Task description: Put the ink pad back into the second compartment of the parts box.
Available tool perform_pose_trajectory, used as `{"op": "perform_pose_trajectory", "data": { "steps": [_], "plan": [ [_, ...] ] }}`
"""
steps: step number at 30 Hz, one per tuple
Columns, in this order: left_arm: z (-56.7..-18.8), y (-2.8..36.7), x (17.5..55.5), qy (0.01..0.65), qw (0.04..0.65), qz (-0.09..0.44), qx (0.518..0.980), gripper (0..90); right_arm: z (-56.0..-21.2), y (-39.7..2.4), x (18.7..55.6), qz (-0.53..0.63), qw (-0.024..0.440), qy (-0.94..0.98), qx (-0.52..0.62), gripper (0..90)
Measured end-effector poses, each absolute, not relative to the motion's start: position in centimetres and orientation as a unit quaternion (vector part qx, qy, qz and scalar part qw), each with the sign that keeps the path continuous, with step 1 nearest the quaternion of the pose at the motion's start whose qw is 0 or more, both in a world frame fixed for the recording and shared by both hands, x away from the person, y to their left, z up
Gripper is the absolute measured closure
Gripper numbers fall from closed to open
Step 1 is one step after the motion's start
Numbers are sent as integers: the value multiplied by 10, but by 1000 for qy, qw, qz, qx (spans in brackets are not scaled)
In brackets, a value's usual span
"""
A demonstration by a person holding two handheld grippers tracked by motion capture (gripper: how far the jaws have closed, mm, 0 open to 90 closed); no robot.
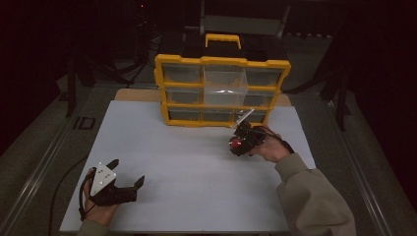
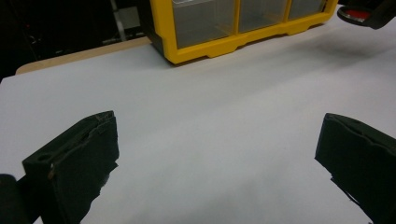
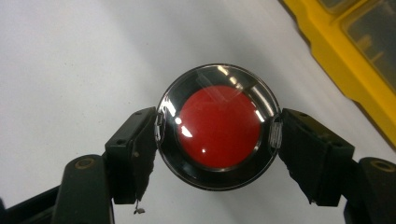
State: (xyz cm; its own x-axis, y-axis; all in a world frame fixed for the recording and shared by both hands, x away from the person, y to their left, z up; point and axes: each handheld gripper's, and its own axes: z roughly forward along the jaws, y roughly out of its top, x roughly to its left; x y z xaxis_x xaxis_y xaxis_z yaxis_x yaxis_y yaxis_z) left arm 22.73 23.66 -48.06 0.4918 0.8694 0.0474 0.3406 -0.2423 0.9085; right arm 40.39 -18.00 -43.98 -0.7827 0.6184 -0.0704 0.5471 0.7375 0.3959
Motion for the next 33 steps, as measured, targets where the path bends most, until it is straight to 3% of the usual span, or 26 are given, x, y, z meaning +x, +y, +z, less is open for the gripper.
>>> {"op": "perform_pose_trajectory", "data": {
  "steps": [33],
  "plan": [
    [-481, 236, 227, 412, 458, 289, 733, 1, -414, -193, 412, 184, 117, 923, 316, 298]
  ]
}}
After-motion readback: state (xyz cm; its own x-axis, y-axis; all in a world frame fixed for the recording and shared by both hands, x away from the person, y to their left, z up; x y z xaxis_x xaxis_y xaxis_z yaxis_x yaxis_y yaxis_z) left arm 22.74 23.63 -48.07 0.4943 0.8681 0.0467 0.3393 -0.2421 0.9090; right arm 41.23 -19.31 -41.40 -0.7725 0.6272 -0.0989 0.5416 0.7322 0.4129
